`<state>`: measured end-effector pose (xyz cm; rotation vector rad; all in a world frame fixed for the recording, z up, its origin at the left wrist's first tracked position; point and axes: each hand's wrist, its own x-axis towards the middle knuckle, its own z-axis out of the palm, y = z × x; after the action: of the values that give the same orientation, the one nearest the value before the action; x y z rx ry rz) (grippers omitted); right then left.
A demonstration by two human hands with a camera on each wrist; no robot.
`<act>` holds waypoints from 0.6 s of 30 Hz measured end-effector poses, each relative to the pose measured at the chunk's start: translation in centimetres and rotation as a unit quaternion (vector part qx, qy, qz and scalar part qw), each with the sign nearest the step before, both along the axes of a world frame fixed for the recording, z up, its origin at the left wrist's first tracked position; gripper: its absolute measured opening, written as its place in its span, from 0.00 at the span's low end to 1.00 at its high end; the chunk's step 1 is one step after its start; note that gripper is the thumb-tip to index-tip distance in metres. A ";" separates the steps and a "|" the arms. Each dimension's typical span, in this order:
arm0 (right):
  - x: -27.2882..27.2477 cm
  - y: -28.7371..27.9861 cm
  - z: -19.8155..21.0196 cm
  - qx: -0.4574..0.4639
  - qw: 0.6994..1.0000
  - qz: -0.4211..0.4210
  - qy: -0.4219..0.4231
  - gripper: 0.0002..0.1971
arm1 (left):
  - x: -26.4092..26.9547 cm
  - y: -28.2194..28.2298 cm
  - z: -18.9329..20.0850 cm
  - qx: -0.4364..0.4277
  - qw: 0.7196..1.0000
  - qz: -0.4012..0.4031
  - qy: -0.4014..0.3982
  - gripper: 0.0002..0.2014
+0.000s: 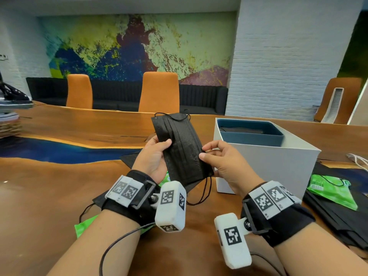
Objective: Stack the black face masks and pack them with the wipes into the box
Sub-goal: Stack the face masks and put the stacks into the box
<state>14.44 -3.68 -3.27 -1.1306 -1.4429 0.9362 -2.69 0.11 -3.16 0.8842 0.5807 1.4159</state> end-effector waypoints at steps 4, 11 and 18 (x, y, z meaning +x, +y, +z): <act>-0.1 0.2 -0.3 -0.029 0.999 0.013 0.029 0.09 | 0.1 -0.3 0.1 0.014 1.000 -0.008 0.002 0.13; 0.2 0.2 -0.3 -0.081 0.995 0.027 0.054 0.05 | 0.2 -0.6 0.1 0.048 0.998 -0.020 0.019 0.15; -0.1 -0.6 0.1 -0.076 0.994 0.069 -0.044 0.08 | -0.8 -0.1 0.3 0.038 0.999 0.018 -0.005 0.14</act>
<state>14.30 -4.33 -3.15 -1.2090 -1.5576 1.1201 -3.46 -0.01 -2.81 0.9305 0.5416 1.4817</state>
